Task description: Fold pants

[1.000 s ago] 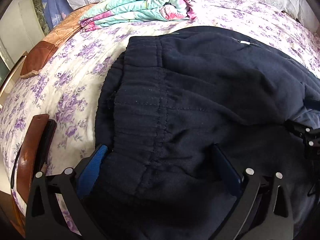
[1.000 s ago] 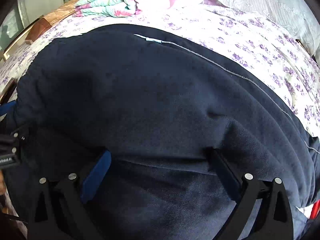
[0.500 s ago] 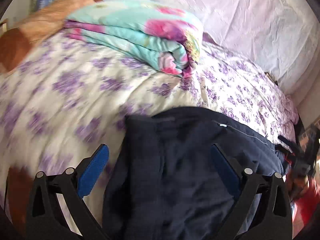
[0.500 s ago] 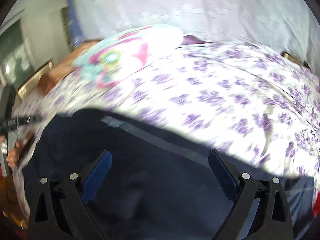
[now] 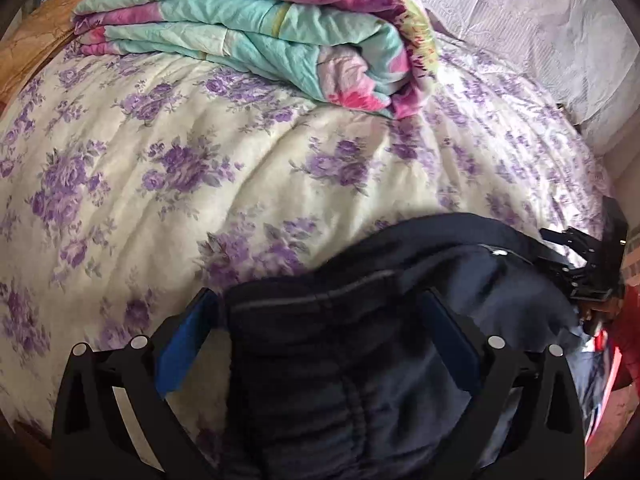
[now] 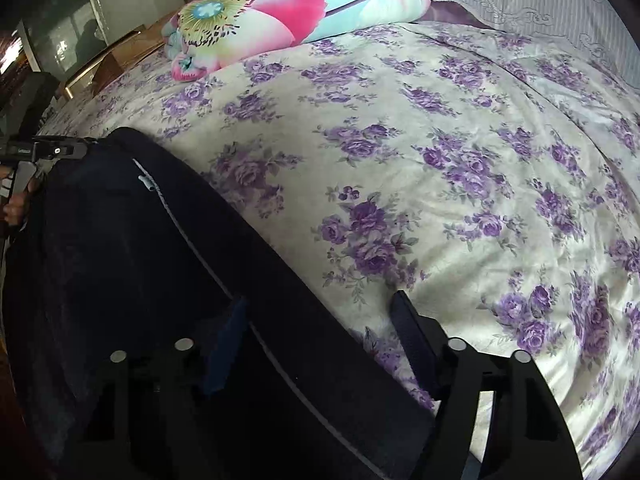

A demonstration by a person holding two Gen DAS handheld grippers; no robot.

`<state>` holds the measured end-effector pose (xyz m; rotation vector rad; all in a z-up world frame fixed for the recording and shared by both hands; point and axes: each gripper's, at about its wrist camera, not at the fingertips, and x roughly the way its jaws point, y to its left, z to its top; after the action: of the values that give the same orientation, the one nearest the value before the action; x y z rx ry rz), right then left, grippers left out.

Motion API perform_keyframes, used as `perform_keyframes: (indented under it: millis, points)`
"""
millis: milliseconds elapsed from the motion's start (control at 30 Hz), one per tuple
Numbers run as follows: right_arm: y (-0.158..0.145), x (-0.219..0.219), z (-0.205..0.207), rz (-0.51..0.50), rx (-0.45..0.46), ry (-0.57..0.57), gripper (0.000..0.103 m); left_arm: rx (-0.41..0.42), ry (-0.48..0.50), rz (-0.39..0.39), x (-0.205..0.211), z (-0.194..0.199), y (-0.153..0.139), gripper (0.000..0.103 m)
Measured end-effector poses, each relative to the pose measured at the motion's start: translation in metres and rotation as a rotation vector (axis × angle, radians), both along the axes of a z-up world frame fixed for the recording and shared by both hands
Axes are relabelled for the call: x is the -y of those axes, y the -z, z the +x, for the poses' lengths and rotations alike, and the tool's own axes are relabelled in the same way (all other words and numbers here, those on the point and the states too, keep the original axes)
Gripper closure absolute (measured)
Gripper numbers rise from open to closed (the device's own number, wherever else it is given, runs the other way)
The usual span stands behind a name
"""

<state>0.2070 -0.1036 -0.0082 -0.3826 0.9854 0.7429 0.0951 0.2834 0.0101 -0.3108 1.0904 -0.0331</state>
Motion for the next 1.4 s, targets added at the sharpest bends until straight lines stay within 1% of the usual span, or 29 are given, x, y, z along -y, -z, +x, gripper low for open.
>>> perform_keyframes:
  millis: [33, 67, 100, 167, 233, 367, 433, 533, 633, 700, 767, 800, 833, 867, 933, 967, 1000, 1033, 1067, 1133, 1167, 1200, 1267, 1333, 1367, 1400]
  points:
    - [-0.003, -0.001, -0.002, -0.005, -0.002, -0.008, 0.088, 0.0, -0.002, 0.0, 0.0, 0.003, 0.001, 0.006]
    - [-0.007, -0.003, -0.005, -0.03, -0.001, -0.006, 0.097, 0.001, -0.003, -0.007, -0.001, 0.008, 0.002, 0.008]
    - [-0.012, -0.006, -0.009, -0.043, 0.006, -0.006, 0.098, 0.007, 0.002, -0.031, -0.001, 0.012, 0.002, 0.02]
    - [-0.024, -0.009, -0.019, -0.061, 0.051, -0.006, 0.099, 0.019, 0.0, -0.011, 0.001, 0.016, -0.002, 0.033]
    - [-0.043, -0.007, -0.035, -0.047, 0.09, 0.007, 0.099, 0.042, 0.023, -0.01, 0.002, 0.016, -0.01, 0.04]
    - [-0.082, 0.001, -0.077, 0.005, 0.159, 0.033, 0.099, 0.125, 0.062, -0.027, 0.002, -0.004, -0.04, 0.042]
    - [-0.098, 0.004, -0.108, 0.018, 0.191, 0.034, 0.099, 0.172, 0.08, -0.033, 0.003, -0.021, -0.061, 0.042]
    - [-0.111, 0.01, -0.159, 0.033, 0.205, 0.028, 0.1, 0.213, 0.092, -0.047, 0.005, -0.051, -0.079, 0.042]
    - [-0.109, 0.02, -0.212, 0.042, 0.183, 0.032, 0.1, 0.228, 0.114, -0.07, 0.006, -0.092, -0.084, 0.042]
    - [-0.1, 0.024, -0.244, 0.044, 0.138, 0.041, 0.1, 0.209, 0.121, -0.091, 0.005, -0.121, -0.078, 0.042]
    - [-0.086, 0.028, -0.271, 0.034, 0.092, 0.048, 0.1, 0.169, 0.109, -0.128, 0.005, -0.147, -0.067, 0.036]
    - [-0.075, 0.03, -0.283, 0.028, 0.064, 0.061, 0.1, 0.135, 0.083, -0.151, 0.004, -0.163, -0.058, 0.031]
    - [-0.067, 0.032, -0.293, 0.027, 0.045, 0.073, 0.1, 0.099, 0.055, -0.184, 0.003, -0.179, -0.048, 0.03]
    - [-0.059, 0.033, -0.3, 0.024, 0.028, 0.088, 0.1, 0.081, 0.041, -0.205, 0.003, -0.187, -0.041, 0.03]
    - [-0.045, 0.035, -0.309, 0.024, 0.005, 0.117, 0.1, 0.036, -0.01, -0.293, 0.006, -0.21, -0.027, 0.03]
    - [-0.042, 0.036, -0.309, 0.029, -0.002, 0.125, 0.1, 0.02, -0.028, -0.329, 0.007, -0.215, -0.021, 0.03]
    - [-0.04, 0.036, -0.31, 0.034, -0.005, 0.131, 0.1, 0.009, -0.055, -0.38, 0.009, -0.221, -0.016, 0.029]
    - [-0.04, 0.035, -0.31, 0.035, -0.001, 0.132, 0.1, 0.013, -0.079, -0.429, 0.01, -0.225, -0.012, 0.029]
    - [-0.041, 0.034, -0.31, 0.035, 0.005, 0.129, 0.1, 0.016, -0.101, -0.494, 0.011, -0.226, -0.009, 0.029]
    - [-0.042, 0.034, -0.312, 0.035, 0.019, 0.12, 0.1, 0.024, -0.142, -0.563, 0.012, -0.223, -0.004, 0.028]
    - [-0.044, 0.033, -0.313, 0.033, 0.024, 0.116, 0.1, 0.029, -0.165, -0.577, 0.012, -0.22, -0.003, 0.025]
    - [-0.044, 0.033, -0.31, 0.031, 0.027, 0.113, 0.1, 0.024, -0.201, -0.581, 0.011, -0.216, 0.001, 0.02]
    - [-0.046, 0.034, -0.308, 0.03, 0.034, 0.109, 0.1, -0.021, -0.247, -0.575, 0.012, -0.205, 0.01, 0.02]
    - [-0.046, 0.035, -0.308, 0.033, 0.036, 0.114, 0.1, -0.022, -0.276, -0.594, 0.011, -0.202, 0.012, 0.021]
    - [-0.046, 0.036, -0.308, 0.035, 0.036, 0.117, 0.1, -0.013, -0.282, -0.597, 0.01, -0.202, 0.01, 0.024]
    - [-0.046, 0.036, -0.309, 0.036, 0.038, 0.12, 0.1, -0.006, -0.284, -0.565, 0.01, -0.202, 0.007, 0.038]
